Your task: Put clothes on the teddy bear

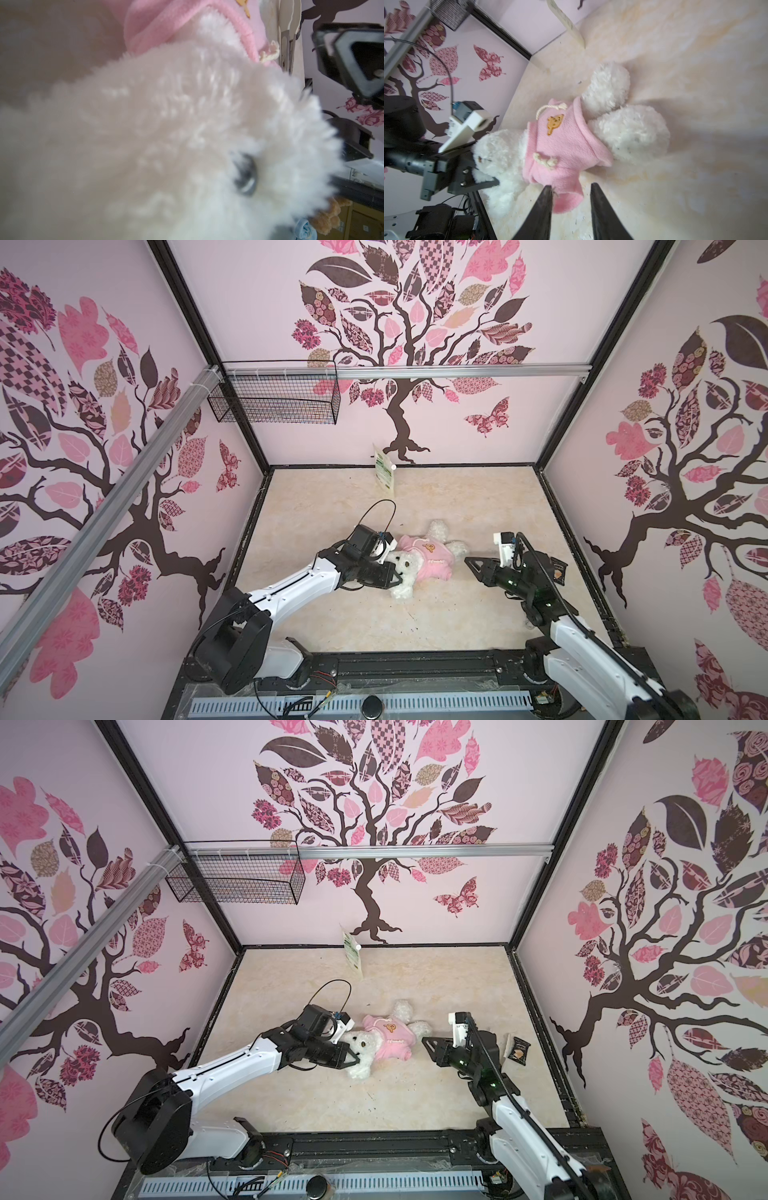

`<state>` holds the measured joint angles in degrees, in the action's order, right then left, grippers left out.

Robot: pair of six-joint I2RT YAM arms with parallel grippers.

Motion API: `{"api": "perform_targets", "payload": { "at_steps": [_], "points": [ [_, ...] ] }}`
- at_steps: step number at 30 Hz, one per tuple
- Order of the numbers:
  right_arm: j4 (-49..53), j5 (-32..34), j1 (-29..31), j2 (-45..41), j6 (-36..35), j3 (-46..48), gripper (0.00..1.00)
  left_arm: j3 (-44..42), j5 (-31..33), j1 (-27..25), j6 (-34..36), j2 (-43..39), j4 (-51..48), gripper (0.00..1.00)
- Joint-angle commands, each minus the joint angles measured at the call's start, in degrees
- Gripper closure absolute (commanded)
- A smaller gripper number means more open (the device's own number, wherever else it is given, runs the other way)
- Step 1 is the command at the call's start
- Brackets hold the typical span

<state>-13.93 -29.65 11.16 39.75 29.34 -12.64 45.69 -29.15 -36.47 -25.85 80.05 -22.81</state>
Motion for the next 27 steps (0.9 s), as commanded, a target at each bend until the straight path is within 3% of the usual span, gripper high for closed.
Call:
{"api": "perform_targets", "payload": {
  "at_steps": [1, 6, 11, 14, 16, 19, 22, 27],
  "points": [
    [-0.27, 3.69, 0.35, -3.18, 0.63, 1.76, 0.61, -1.57, 3.94, 0.26, -3.12, 1.52, 4.12, 0.73],
    [-3.72, 1.85, 2.08, 6.72, 0.08, -3.09, 0.57, -1.77, 13.74, 0.35, -4.26, -0.61, 2.11, 0.53],
    [-5.28, -0.17, 3.51, 18.79, -1.72, -8.73, 0.53, -3.63, 24.50, 0.73, -4.40, -8.16, -0.20, 0.40],
    [-5.59, -0.06, 3.61, 23.41, -2.64, -11.12, 0.50, -3.81, 31.04, 0.76, -2.81, -13.35, -2.55, 0.26],
    [-5.56, 1.06, 3.69, 25.14, -3.43, -12.36, 0.46, -3.62, 33.07, 0.72, -0.81, -16.31, -3.12, 0.16],
    [-5.31, 3.60, 3.70, 28.25, -4.48, -13.99, 0.44, -2.49, 33.03, -0.93, 2.12, -18.57, -1.69, 0.11],
    [-4.43, 3.44, 3.70, 32.01, -4.69, -15.93, 0.42, -1.67, 36.14, -7.01, 10.93, -17.90, 1.86, 0.10],
    [-4.83, 2.88, 2.29, 32.65, -3.09, -16.56, 0.39, -5.20, 48.40, -23.31, 38.50, -14.21, 18.25, 0.08]
  ]
}}
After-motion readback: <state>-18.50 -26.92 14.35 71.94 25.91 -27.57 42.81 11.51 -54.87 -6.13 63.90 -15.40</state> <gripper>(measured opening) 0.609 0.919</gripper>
